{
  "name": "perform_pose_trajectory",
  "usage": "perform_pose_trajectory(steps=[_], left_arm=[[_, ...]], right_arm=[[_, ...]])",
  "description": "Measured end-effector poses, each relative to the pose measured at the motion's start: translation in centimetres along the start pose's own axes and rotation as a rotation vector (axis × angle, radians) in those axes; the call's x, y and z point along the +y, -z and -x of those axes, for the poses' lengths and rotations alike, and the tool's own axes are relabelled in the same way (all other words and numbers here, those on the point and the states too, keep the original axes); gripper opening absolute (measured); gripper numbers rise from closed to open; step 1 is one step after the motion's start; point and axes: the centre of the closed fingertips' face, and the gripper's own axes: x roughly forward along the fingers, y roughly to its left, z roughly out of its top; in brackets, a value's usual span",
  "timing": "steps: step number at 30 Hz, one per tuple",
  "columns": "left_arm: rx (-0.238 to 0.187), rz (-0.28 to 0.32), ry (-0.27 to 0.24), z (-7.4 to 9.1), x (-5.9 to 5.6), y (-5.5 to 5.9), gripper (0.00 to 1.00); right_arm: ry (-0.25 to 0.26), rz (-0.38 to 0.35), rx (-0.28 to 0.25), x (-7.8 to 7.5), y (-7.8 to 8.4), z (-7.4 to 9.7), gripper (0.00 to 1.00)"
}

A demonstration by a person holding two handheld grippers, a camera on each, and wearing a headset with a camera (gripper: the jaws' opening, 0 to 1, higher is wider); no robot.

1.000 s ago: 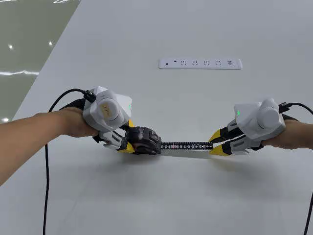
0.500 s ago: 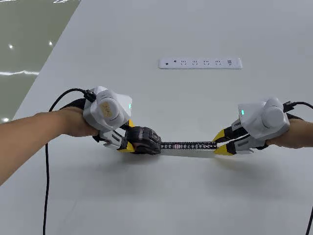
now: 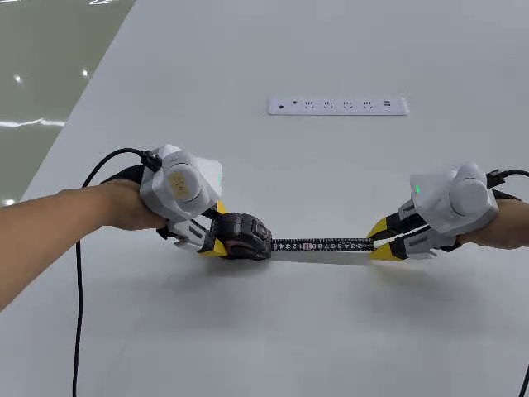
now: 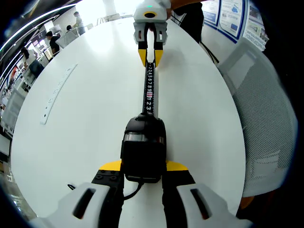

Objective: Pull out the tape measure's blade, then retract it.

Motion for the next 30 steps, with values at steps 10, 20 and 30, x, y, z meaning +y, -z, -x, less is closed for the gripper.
perform_pose_trajectory(steps=[10, 20, 30], left_arm=[[0.002, -0.003, 0.004, 0.0, -0.1, -0.1, 0.26], [0.003, -0.001, 0.001, 0.1, -0.1, -0.1, 0.26], [0.004, -0.002, 0.002, 0.0, 0.0, 0.0, 0.26]], right_arm=[[0.0, 0.004, 0.009, 0.0, 0.4, 0.4, 0.12], [0.003, -0.003, 0.017, 0.0, 1.1, 0.8, 0.12], [0.006, -0.006, 0.021, 0.1, 1.4, 1.1, 0.12]])
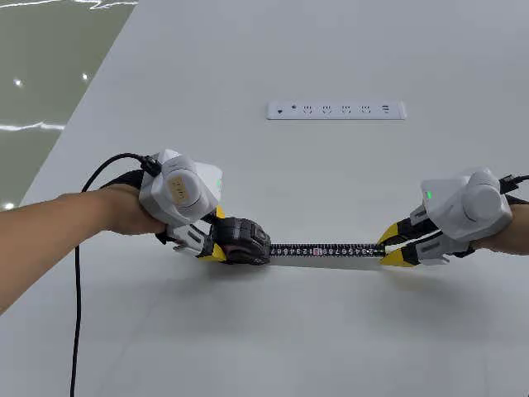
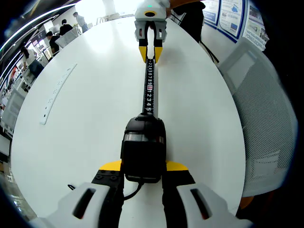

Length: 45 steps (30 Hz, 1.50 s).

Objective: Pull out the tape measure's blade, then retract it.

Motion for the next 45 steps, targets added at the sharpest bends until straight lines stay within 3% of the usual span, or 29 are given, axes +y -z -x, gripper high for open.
perform_pose_trajectory(steps=[45], left_arm=[[0.007, 0.007, -0.004, -0.1, 0.1, 0.0, 0.26]], right_arm=[[0.023, -0.006, 0.044, -0.3, 2.5, 1.8, 0.12]])
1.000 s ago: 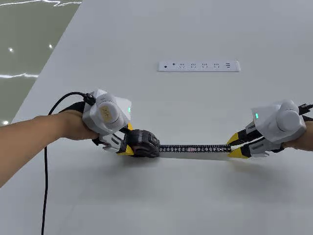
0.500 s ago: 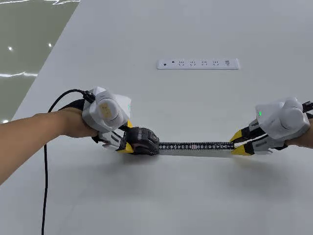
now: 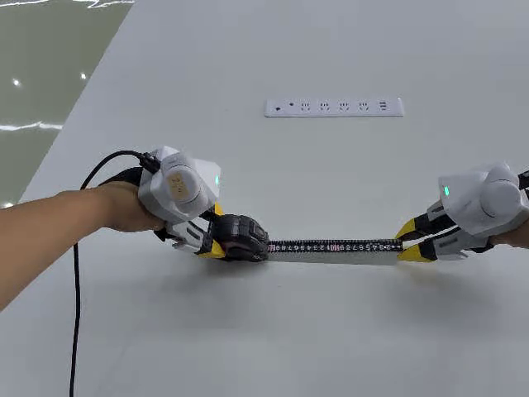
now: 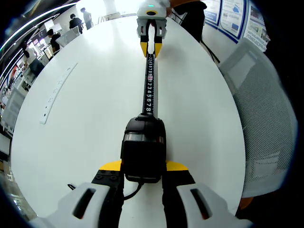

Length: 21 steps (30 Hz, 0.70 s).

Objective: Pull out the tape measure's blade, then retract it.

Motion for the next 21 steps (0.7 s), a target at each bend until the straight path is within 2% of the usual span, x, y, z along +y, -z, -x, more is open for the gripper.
perform_pose_trajectory(steps=[21], left_arm=[[0.003, 0.002, -0.002, -0.05, 0.01, -0.04, 0.26]], right_arm=[[0.007, -0.011, 0.018, -0.01, 1.02, 0.57, 0.12]])
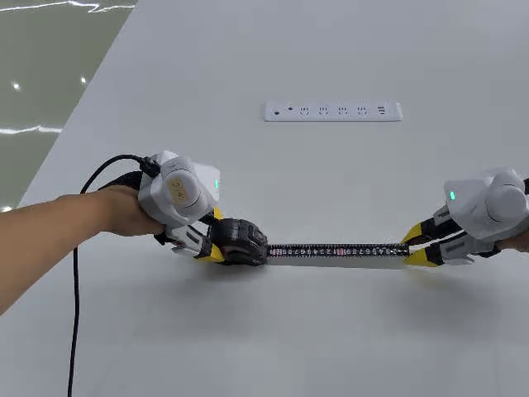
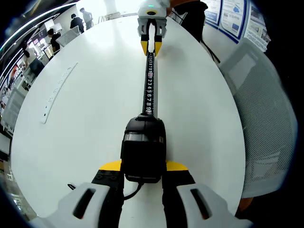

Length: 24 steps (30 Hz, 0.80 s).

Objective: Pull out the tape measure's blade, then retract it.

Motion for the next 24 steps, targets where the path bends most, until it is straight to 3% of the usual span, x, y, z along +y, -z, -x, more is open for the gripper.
perform_pose_trajectory(steps=[24], left_arm=[[0.004, 0.003, -0.004, -0.07, 0.08, -0.1, 0.26]], right_arm=[[0.012, -0.007, 0.034, 0.08, 1.03, 0.3, 0.12]])
